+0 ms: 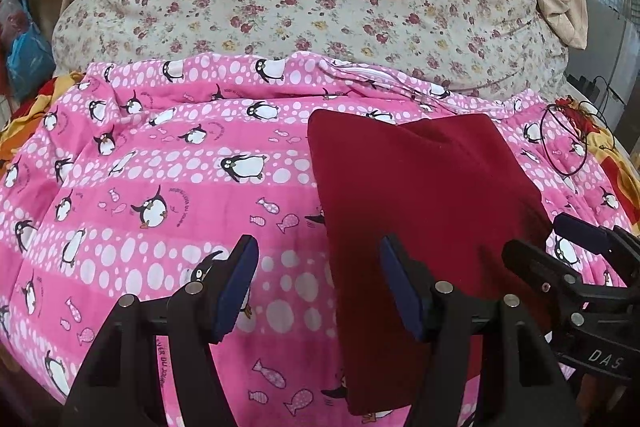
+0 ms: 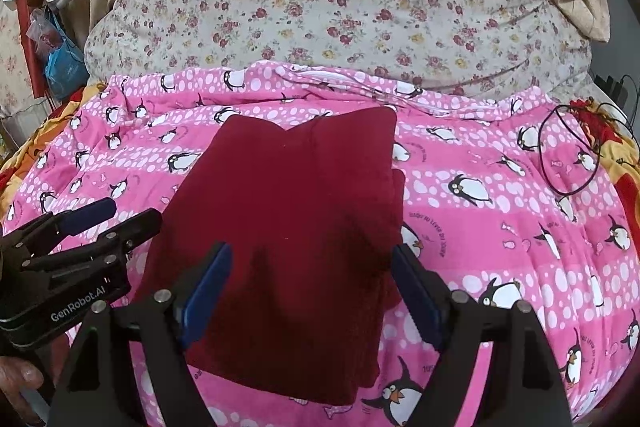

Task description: Fold small clothes

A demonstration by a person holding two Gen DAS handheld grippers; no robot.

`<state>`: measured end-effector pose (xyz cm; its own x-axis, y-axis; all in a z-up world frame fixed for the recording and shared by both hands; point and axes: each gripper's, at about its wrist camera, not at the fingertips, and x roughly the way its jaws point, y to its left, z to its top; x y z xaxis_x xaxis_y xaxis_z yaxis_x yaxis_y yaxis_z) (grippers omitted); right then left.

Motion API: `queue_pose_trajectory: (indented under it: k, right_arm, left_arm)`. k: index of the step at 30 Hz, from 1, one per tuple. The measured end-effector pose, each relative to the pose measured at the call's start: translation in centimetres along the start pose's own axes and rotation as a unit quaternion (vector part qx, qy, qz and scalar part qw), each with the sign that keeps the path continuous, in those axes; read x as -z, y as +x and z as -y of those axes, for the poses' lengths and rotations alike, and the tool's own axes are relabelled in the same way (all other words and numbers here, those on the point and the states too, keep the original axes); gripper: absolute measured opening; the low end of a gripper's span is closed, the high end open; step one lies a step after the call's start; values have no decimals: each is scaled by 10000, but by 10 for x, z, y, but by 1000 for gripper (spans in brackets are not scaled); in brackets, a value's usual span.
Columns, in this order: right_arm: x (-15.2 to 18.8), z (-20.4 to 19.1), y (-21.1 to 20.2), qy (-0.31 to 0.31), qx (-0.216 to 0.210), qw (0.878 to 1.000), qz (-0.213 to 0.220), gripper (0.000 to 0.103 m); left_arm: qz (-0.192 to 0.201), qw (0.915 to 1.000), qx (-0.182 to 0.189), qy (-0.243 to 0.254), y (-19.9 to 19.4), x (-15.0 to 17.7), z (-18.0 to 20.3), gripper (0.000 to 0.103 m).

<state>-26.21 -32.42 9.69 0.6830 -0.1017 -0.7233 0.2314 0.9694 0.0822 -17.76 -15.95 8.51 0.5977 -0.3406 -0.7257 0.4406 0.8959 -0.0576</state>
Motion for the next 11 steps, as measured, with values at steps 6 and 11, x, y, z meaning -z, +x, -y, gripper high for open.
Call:
queue_pose_trajectory:
  k: [6,11]
  right_arm:
    - [0,2,2,24,-6,10000,-18,85]
    - [1,2,2,22,-2,10000,-19,86]
  left_arm:
    - [61,9999,89,47,0,0,2,55]
    - [108,9997,233,-25,-1,-2,-2,55]
